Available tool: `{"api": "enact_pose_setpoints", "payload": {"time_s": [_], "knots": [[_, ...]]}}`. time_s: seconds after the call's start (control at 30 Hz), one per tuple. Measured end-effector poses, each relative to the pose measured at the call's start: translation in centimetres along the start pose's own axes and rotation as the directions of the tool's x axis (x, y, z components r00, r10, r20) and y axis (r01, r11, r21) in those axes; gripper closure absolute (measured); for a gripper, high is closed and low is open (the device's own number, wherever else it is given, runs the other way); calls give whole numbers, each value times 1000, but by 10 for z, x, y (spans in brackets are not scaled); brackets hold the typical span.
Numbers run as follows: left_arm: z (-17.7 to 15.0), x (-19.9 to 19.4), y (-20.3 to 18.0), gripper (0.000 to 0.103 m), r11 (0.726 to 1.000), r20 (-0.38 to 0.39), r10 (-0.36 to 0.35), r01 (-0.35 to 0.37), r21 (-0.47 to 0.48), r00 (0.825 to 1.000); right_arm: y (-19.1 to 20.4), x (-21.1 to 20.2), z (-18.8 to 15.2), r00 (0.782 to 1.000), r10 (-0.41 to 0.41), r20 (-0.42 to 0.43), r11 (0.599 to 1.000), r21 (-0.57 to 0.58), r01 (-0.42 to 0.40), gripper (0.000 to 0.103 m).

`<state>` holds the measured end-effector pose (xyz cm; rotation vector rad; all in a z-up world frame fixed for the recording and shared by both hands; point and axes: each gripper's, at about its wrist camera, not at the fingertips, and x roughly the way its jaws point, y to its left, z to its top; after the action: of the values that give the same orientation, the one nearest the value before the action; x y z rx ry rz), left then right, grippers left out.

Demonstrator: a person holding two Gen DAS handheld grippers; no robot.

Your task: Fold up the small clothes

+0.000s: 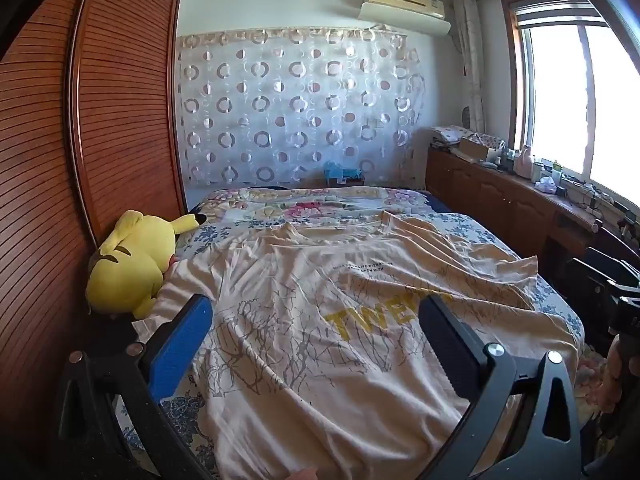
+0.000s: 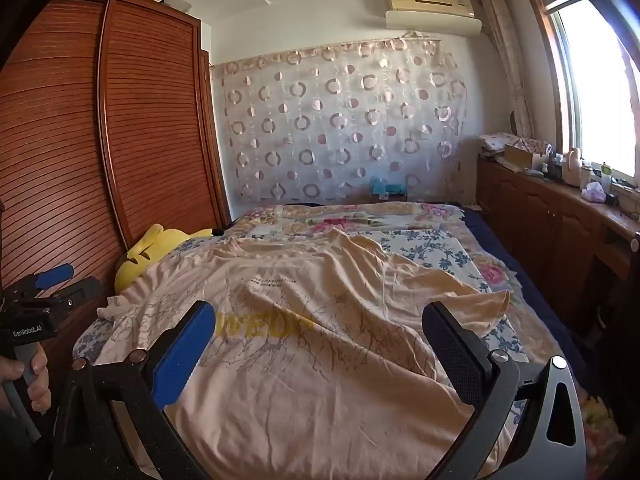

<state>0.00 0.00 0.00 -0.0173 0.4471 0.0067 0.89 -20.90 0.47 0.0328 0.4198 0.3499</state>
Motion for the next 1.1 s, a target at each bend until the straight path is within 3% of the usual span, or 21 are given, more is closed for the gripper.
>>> {"api": "enact_pose_setpoints", "payload": {"time_s": [1.1], "knots": [[-1, 0, 0, 0, 1000, 11, 4, -4, 6, 1000, 0, -2, -1, 1000, 2, 10, 1000, -1, -2, 0]]}}
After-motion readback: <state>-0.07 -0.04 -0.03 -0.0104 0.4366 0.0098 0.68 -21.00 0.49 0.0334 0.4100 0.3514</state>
